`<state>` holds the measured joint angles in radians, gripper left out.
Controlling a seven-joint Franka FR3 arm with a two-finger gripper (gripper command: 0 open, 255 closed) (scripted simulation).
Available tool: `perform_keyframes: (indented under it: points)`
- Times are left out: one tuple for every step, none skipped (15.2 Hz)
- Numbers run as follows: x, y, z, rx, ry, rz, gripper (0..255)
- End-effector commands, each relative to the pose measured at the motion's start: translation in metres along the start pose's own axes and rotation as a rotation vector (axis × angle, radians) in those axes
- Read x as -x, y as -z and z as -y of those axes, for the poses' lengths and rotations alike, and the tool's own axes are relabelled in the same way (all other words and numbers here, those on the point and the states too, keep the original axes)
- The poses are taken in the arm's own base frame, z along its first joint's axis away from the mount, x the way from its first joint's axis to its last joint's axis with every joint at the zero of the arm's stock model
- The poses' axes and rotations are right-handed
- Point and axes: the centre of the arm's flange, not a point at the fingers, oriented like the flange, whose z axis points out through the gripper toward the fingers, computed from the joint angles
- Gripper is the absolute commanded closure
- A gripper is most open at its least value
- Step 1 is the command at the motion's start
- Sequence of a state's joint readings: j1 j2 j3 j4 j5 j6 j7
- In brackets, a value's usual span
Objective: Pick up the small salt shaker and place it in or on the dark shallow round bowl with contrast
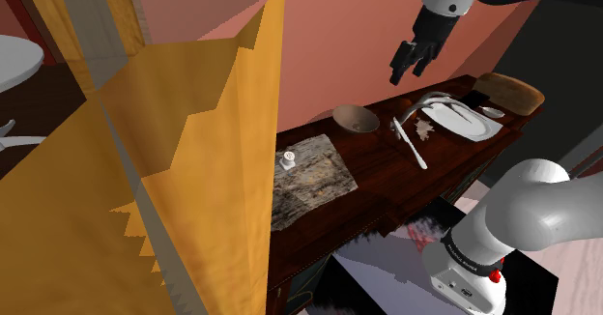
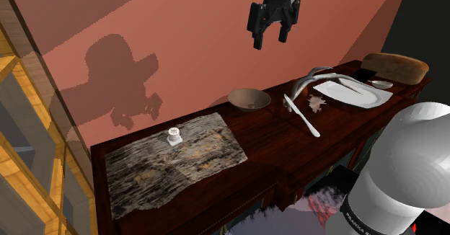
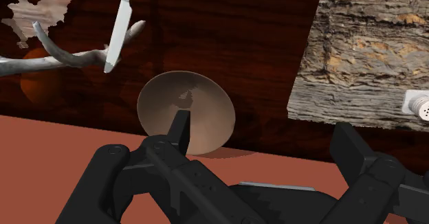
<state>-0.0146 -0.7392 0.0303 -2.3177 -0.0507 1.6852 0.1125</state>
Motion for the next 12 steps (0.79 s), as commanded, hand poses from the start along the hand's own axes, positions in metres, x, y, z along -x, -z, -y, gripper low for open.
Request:
perform_keyframes:
  points:
    - [0.0, 0.0, 0.0, 0.0, 0.0, 0.0, 0]
    - [-0.002, -0.007, 0.011, 0.002, 0.001, -0.002, 0]
    - [-0.004, -0.015, 0.022, 0.003, 0.003, -0.004, 0]
    - [-0.006, -0.022, 0.033, 0.005, 0.004, -0.006, 0]
    - [-0.009, -0.029, 0.044, 0.007, 0.006, -0.008, 0]
    - [-0.011, -0.037, 0.055, 0.009, 0.007, -0.01, 0]
    - [-0.013, -0.044, 0.066, 0.01, 0.009, -0.012, 0]
    - [-0.015, -0.051, 0.077, 0.012, 0.01, -0.014, 0]
    - [-0.017, -0.059, 0.088, 0.014, 0.011, -0.017, 0]
    - [-0.019, -0.066, 0.099, 0.015, 0.013, -0.019, 0]
    - [-0.022, -0.073, 0.109, 0.017, 0.014, -0.021, 0]
    - [-0.024, -0.081, 0.12, 0.019, 0.016, -0.023, 0]
